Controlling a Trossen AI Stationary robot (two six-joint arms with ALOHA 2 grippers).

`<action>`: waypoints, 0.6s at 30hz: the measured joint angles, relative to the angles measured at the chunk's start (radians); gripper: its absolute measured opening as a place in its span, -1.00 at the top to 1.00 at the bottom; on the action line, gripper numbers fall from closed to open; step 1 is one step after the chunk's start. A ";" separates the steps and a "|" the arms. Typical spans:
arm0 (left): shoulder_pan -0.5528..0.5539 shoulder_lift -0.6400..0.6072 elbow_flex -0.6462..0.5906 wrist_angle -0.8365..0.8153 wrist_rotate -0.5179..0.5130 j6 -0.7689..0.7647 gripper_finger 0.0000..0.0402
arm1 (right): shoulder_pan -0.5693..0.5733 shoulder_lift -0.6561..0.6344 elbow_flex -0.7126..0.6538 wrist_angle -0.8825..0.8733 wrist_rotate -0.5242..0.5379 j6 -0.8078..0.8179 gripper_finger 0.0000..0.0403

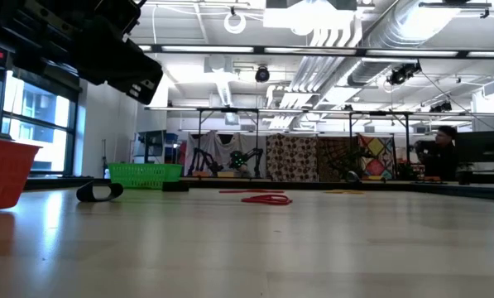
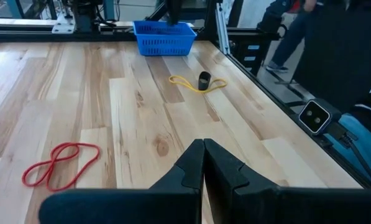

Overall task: Sort rubber bands into baskets
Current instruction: Put the black rubber band into the blue bin, then put the red rubber band into the green bin

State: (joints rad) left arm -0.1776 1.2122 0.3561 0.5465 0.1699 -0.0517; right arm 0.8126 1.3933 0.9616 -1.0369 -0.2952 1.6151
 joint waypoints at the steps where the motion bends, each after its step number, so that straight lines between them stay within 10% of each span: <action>1: 0.000 0.000 0.000 0.000 0.000 -0.002 1.00 | 0.002 0.000 -0.024 0.028 -0.007 -0.004 1.00; 18: 0.001 0.000 0.000 0.000 -0.037 -0.008 1.00 | -0.001 0.001 0.081 -0.114 0.004 -0.054 0.24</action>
State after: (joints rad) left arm -0.1768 1.2123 0.3561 0.5465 0.1326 -0.0596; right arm 0.8116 1.3941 1.0429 -1.1511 -0.2910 1.5607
